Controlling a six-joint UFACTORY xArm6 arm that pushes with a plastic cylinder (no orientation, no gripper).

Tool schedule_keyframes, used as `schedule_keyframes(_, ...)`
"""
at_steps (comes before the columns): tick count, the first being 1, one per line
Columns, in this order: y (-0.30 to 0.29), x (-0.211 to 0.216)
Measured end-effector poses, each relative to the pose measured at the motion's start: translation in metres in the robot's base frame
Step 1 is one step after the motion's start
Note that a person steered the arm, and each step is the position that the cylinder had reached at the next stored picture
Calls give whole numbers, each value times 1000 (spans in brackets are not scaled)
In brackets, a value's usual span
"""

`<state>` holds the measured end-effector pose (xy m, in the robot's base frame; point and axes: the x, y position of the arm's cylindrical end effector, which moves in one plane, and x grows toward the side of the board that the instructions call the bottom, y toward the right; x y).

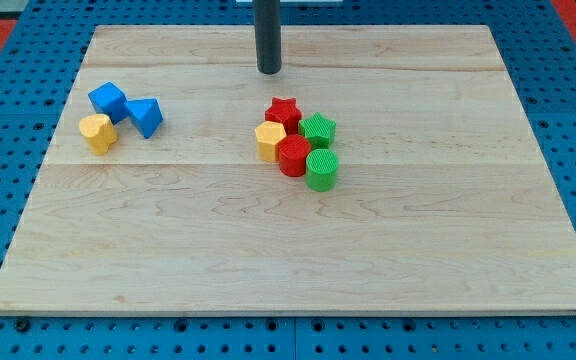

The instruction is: Push the green circle into the group of blocks

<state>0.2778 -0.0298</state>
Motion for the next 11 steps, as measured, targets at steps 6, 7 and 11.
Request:
schedule_keyframes(6,72,30)
schedule_keyframes(7,141,100)
schedule_keyframes(11,123,225)
